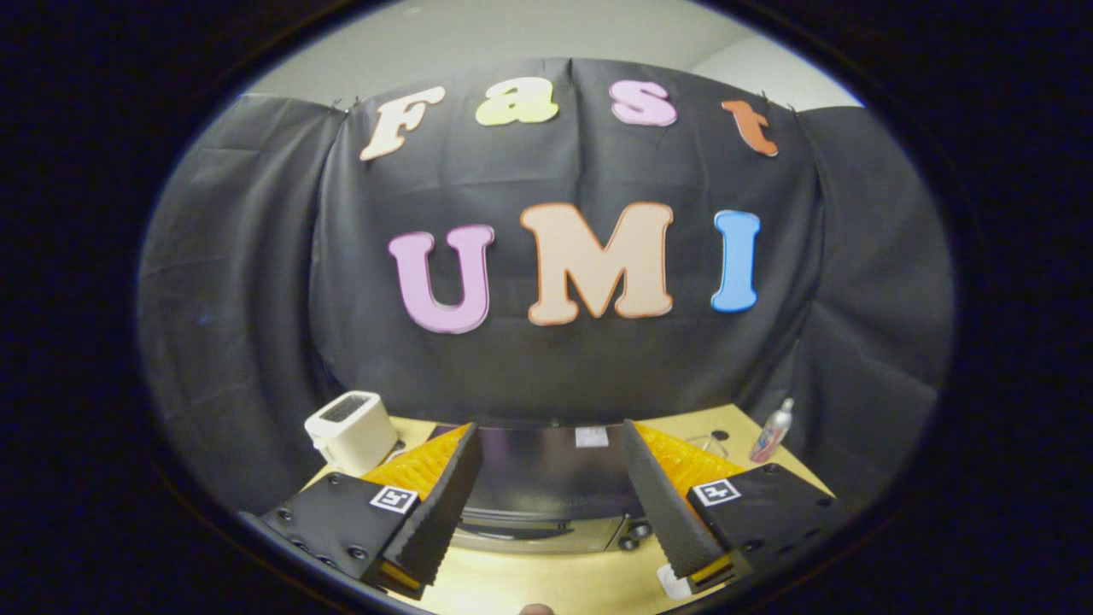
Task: Open the toaster oven, put the food inside, and close the toaster oven door.
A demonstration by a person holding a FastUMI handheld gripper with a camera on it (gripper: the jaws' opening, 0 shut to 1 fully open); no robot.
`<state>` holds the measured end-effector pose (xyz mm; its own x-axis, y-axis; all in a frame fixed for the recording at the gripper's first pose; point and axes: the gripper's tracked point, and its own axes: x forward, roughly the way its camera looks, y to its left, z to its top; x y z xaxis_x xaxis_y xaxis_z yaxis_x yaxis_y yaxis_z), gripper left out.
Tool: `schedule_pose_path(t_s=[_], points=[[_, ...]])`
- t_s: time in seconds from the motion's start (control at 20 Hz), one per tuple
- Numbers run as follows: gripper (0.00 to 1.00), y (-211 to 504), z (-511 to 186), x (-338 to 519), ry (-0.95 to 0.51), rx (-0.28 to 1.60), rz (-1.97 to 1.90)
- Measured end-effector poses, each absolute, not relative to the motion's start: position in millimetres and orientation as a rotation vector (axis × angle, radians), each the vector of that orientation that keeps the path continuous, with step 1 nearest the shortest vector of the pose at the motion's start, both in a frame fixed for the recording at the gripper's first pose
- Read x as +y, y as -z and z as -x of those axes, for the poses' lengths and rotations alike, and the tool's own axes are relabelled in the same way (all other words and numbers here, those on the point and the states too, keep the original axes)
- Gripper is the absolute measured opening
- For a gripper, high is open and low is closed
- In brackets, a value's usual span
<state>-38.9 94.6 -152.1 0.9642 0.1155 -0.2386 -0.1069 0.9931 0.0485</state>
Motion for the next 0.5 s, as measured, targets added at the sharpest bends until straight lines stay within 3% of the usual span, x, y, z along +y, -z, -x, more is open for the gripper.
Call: schedule_pose_path(t_s=[0.5], points=[[1.0,79.4,26.5,55.1,-0.028,0.114,-0.043]])
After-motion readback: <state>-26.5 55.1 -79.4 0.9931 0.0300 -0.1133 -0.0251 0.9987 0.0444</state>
